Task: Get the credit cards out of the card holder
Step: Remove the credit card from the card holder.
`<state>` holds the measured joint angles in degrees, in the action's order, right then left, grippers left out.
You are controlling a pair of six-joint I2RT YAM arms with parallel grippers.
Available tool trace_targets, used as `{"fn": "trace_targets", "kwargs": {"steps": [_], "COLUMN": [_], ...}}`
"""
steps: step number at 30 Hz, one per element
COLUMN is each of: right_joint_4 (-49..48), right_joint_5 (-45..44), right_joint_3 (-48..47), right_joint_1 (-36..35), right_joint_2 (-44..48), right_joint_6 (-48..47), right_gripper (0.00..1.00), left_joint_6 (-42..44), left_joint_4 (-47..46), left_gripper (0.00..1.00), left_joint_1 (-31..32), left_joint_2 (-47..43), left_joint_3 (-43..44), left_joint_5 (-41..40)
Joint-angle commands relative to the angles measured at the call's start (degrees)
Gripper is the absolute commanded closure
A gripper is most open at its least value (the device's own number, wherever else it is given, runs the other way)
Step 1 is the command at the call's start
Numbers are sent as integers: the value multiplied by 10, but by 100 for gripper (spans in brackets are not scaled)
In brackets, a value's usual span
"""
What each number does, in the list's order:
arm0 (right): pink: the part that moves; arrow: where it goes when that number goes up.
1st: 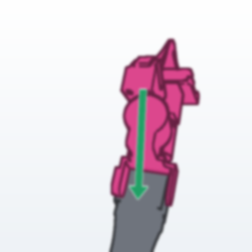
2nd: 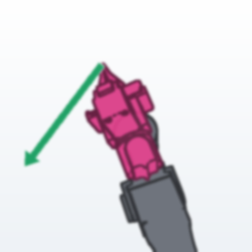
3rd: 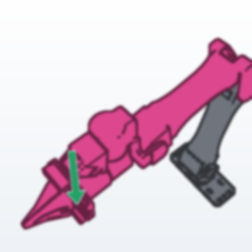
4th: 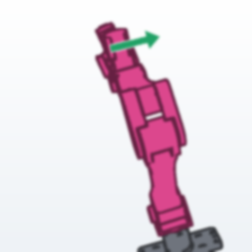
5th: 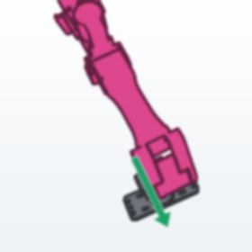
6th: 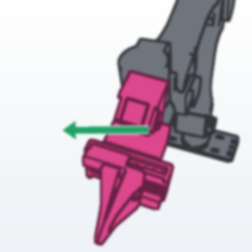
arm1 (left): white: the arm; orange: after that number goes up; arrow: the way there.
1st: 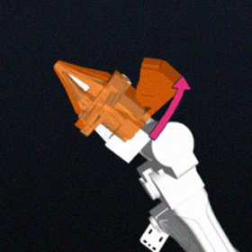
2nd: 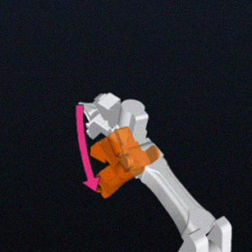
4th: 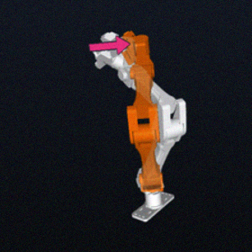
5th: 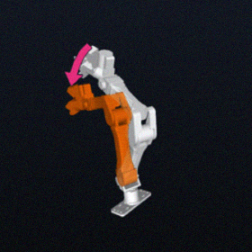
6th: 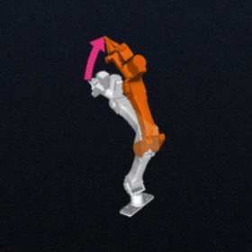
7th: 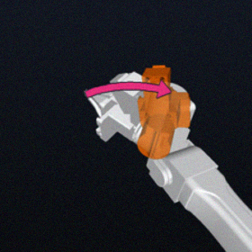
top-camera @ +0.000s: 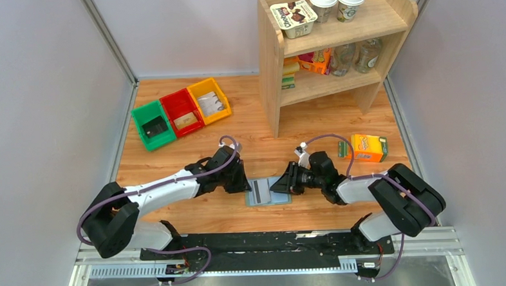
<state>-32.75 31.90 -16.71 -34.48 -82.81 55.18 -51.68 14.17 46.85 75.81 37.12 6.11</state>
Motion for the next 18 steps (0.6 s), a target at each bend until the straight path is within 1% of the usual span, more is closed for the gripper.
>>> {"fn": "trace_targets", "kwargs": {"steps": [1, 10, 18], "right_joint_4": [-14, -32, -36], "right_joint_5": [5, 2, 5], "right_joint_3": [-25, -25, -29], "right_joint_1": [-8, -12, -12], "right_joint_2": [-15, -48, -63], "right_joint_6": [-10, -3, -5], "right_gripper": [70, 68, 68], "left_joint_6": [27, 31, 29], "left_joint_4": [-7, -34, -35], "left_gripper": [96, 96, 96], "left_joint_1": [1, 1, 1], "left_joint_2": [5, 69, 94], "left_joint_3": [46, 48, 37], "left_joint_5": [6, 12, 10]}}
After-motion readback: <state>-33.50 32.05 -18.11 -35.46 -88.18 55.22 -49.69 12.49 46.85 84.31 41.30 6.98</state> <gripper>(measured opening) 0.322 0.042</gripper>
